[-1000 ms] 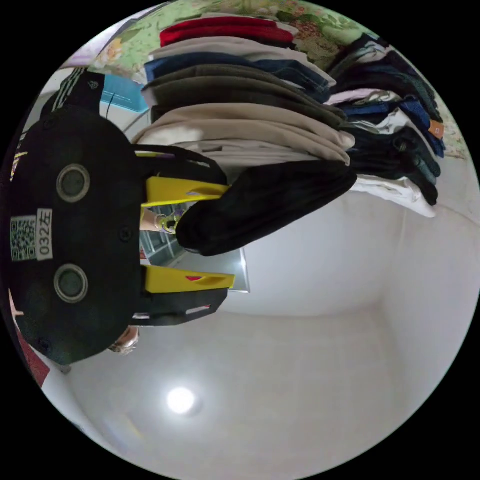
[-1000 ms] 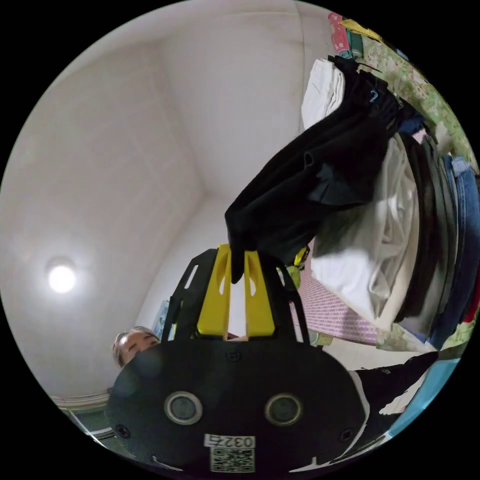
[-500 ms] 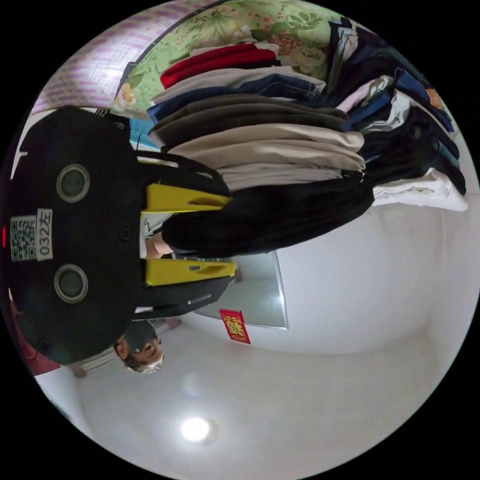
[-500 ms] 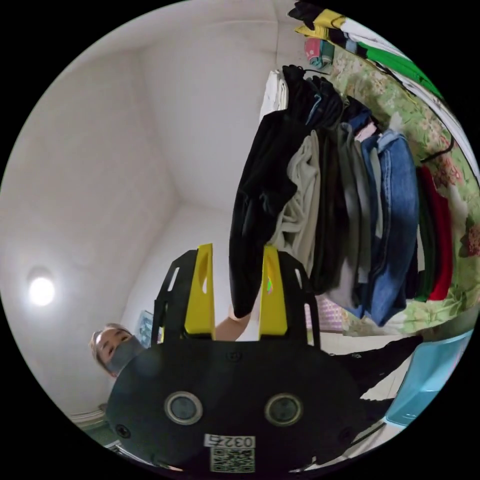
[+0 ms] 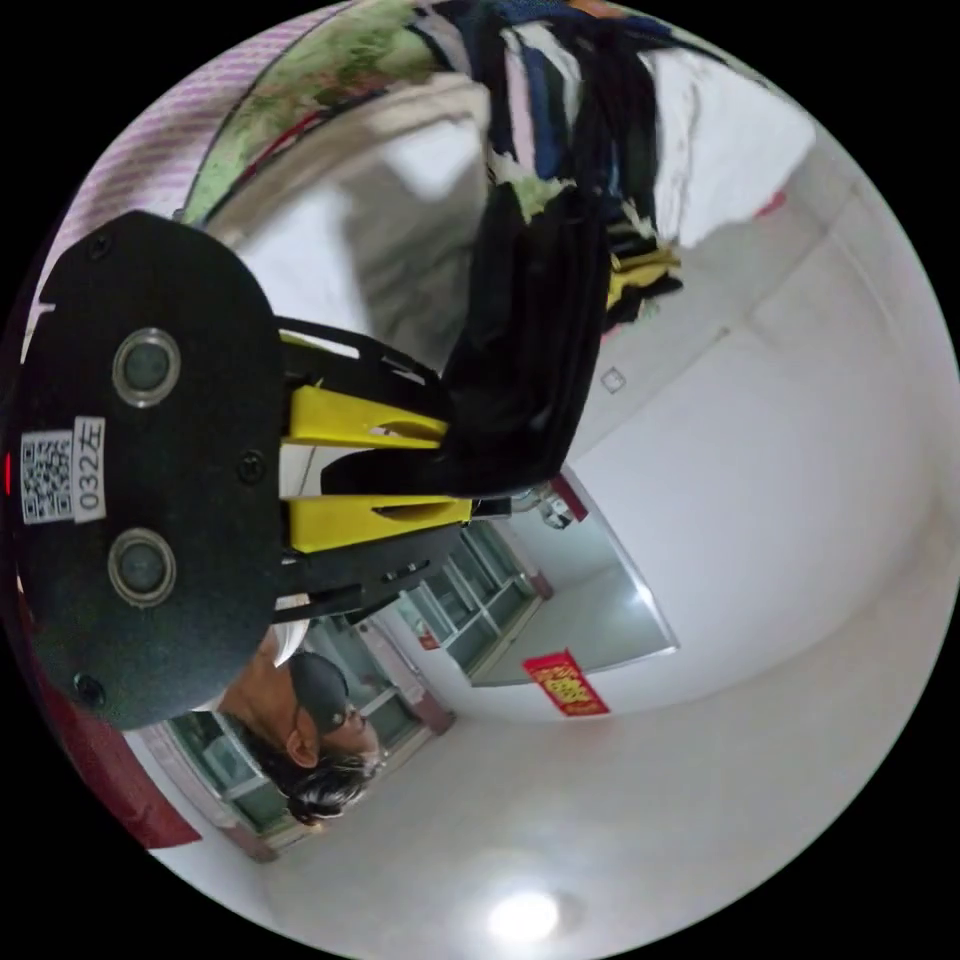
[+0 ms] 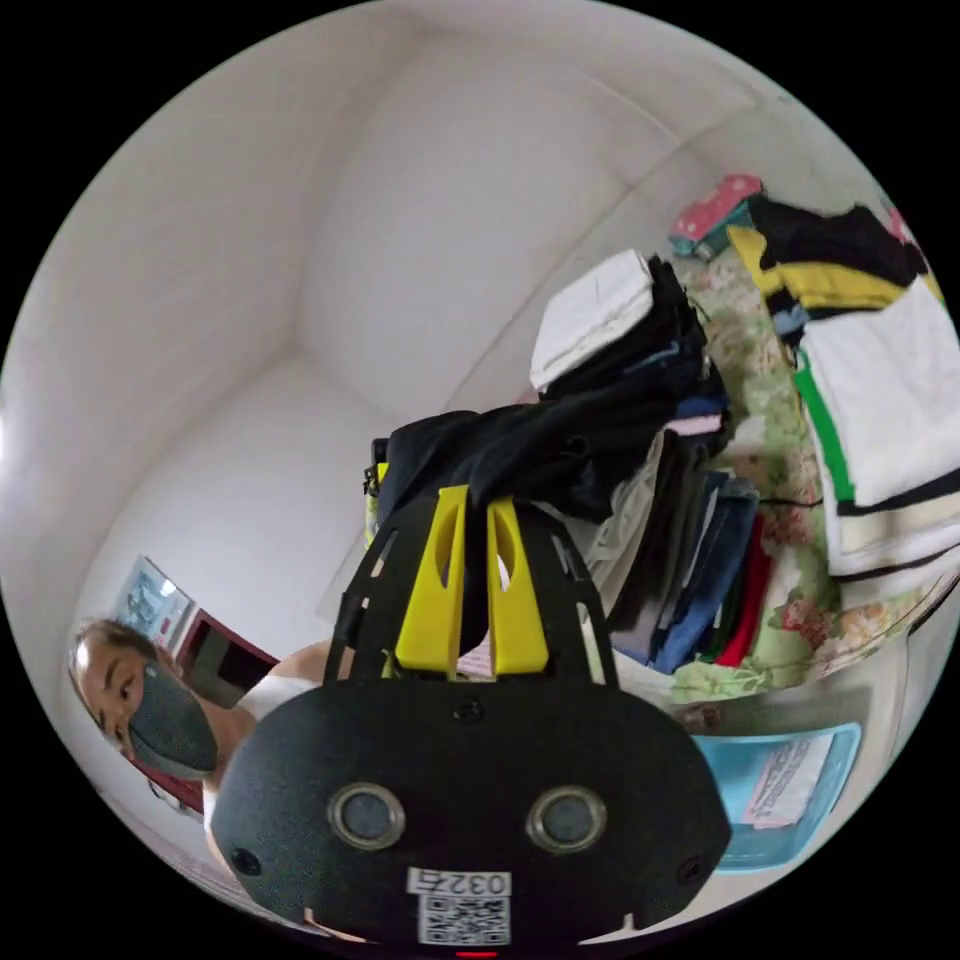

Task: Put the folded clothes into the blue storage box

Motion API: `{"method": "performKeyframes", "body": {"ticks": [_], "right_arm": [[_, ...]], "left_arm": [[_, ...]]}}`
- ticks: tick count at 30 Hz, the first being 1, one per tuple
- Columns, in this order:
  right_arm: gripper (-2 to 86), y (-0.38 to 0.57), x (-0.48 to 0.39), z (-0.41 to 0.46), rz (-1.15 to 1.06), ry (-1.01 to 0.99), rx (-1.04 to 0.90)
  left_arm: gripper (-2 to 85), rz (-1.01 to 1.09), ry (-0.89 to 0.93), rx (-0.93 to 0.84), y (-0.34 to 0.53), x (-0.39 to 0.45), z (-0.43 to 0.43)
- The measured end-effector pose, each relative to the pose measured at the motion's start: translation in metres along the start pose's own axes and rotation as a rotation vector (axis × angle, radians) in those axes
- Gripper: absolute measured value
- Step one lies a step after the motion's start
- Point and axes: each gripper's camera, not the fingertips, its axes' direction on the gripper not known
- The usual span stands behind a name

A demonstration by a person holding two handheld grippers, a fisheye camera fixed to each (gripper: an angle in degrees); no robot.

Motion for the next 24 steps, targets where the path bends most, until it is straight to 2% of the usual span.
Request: {"method": "performKeyframes", "body": {"ticks": [6,10,13,15,21,24], "right_arm": [[3.3,0.080,-0.054,-0.142,-0.142,0.101,0.210],[3.5,0.151,-0.065,-0.217,-0.129,0.205,0.317],[3.4,0.215,-0.046,-0.262,-0.003,0.295,0.379],[3.2,0.266,-0.012,-0.288,0.158,0.339,0.432],[2.9,0.391,0.108,-0.327,0.565,0.238,0.629],[2.8,0.443,0.166,-0.322,0.731,0.226,0.665]], "left_arm": [[2.8,0.177,0.193,-0.168,-0.033,0.024,0.115],[2.7,0.150,0.358,-0.311,-0.037,-0.002,0.207],[2.6,0.092,0.434,-0.447,-0.028,-0.041,0.290],[2.4,-0.019,0.467,-0.544,-0.010,-0.087,0.354],[2.2,-0.336,0.490,-0.741,0.055,-0.225,0.483],[2.1,-0.424,0.434,-0.833,0.093,-0.288,0.519]]}}
